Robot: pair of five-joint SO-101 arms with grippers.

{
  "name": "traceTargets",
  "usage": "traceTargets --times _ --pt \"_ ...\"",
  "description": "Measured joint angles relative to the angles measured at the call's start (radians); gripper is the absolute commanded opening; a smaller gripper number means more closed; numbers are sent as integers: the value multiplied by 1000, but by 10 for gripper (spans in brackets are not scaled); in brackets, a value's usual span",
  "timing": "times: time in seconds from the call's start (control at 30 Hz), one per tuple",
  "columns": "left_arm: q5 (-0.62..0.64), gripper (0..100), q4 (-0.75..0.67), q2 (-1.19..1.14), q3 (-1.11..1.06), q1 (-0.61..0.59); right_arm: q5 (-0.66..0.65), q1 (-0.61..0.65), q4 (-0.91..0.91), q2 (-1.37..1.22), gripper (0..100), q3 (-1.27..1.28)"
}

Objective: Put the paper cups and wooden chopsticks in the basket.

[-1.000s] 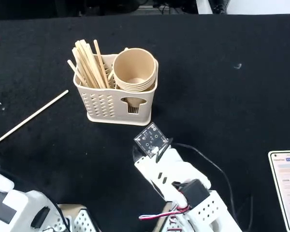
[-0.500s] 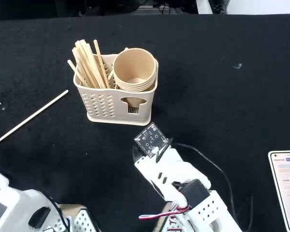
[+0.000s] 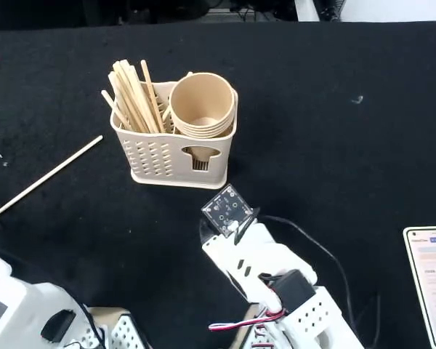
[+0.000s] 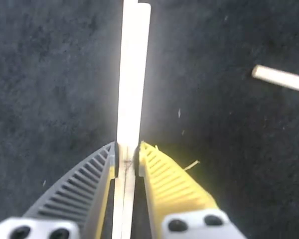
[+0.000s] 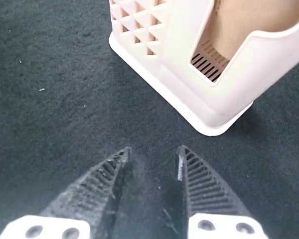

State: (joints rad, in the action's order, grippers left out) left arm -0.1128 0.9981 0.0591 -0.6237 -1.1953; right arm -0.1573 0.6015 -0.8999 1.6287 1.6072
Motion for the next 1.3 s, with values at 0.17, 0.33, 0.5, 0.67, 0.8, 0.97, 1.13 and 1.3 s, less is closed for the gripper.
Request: traceTargets --times 0.17,0.33,0.5,0.67,0.8,0.97,1.13,1.3 --pt "0 30 63 203 -2 0 0 0 0 0 149 0" --pt "20 30 41 445 -2 26 0 0 0 0 149 0" --pt "118 30 -14 721 -2 158 0 0 0 0 149 0" --pt "288 30 -112 962 37 371 0 0 0 0 149 0" --pt "365 30 -244 1056 81 560 0 0 0 0 149 0" --pt "393 30 -445 1071 101 769 0 0 0 0 149 0" --pt "397 30 -600 1054 101 962 0 0 0 0 149 0" --pt "397 30 -729 914 101 1132 0 0 0 0 149 0"
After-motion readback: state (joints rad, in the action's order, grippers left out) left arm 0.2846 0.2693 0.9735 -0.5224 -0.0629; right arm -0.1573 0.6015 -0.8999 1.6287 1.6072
